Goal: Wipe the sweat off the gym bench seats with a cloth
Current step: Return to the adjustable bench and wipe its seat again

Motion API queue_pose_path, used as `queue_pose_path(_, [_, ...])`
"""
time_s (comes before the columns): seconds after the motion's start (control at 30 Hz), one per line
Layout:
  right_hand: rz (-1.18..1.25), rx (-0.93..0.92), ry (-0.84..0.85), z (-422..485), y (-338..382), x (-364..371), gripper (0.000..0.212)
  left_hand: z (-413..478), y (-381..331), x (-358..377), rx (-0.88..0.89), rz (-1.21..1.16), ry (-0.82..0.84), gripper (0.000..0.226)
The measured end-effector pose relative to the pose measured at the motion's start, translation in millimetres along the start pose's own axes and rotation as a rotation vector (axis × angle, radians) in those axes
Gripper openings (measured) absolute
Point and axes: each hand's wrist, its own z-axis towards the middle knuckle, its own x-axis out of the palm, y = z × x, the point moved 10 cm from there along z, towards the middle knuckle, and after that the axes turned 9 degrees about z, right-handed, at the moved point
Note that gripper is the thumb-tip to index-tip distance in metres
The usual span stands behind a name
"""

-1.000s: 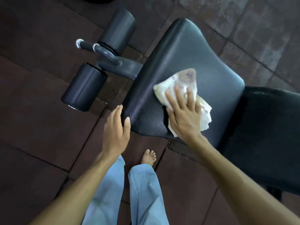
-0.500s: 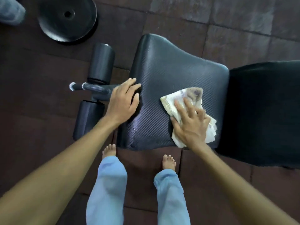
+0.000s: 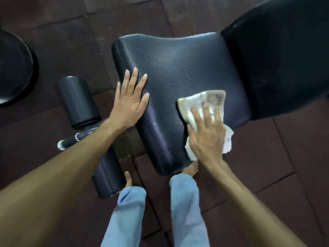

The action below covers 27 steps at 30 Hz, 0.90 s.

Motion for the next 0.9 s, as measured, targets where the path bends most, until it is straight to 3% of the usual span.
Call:
queue_pose_path(0.1, [0.027,-0.239,0.007,-46.2,29.2,1.0,0.049,-0.1,1.7,1.4,-0.011,0.026,0.004,0.058])
queue_pose_path(0.2, [-0.045,-0.499,0.003,-34.2,8.7,-4.0,0.045,-0.8,0.8,0.1,-0.006,0.06,-0.02,0.057])
queue_pose_path(0.27, [-0.095,-0.449,-0.046,-5.8,-23.1,-8.4,0.043,1.0,-0.8,1.1,0.0,0.061,-0.04,0.056])
queue_pose_path(0.4, [-0.015,0.169,-0.195,8.2,-39.6,-16.9,0.046,0.4,0.2,-2.2,0.003,0.064,-0.072,0.056])
queue_pose_path(0.47, [-0.002,0.327,-0.22,-17.1,-7.2,-6.7,0.051,1.9,-1.5,-4.8,0.004,0.098,-0.066,0.056])
queue_pose_path(0.6, [-0.004,0.154,-0.095,-68.5,72.1,18.4,0.056,0.9,-4.6,-6.9,0.018,0.17,-0.049,0.058])
queue_pose_path(0.7, [-0.099,-0.333,-0.045,-101.3,99.1,18.1,0.053,1.5,-2.9,-4.7,0.02,0.182,-0.035,0.058])
queue_pose_path(0.77, [-0.124,-0.572,-0.017,-109.2,77.9,14.2,0.048,1.6,-2.3,-4.5,0.014,0.183,-0.029,0.057])
queue_pose_path(0.83, [-0.12,-0.484,-0.003,-85.8,40.0,7.6,0.047,1.3,-1.7,-4.7,0.012,0.171,-0.024,0.057])
queue_pose_path(0.9, [-0.077,-0.137,-0.05,-50.8,13.9,-2.7,0.046,1.4,-3.3,-5.4,0.018,0.151,-0.034,0.056])
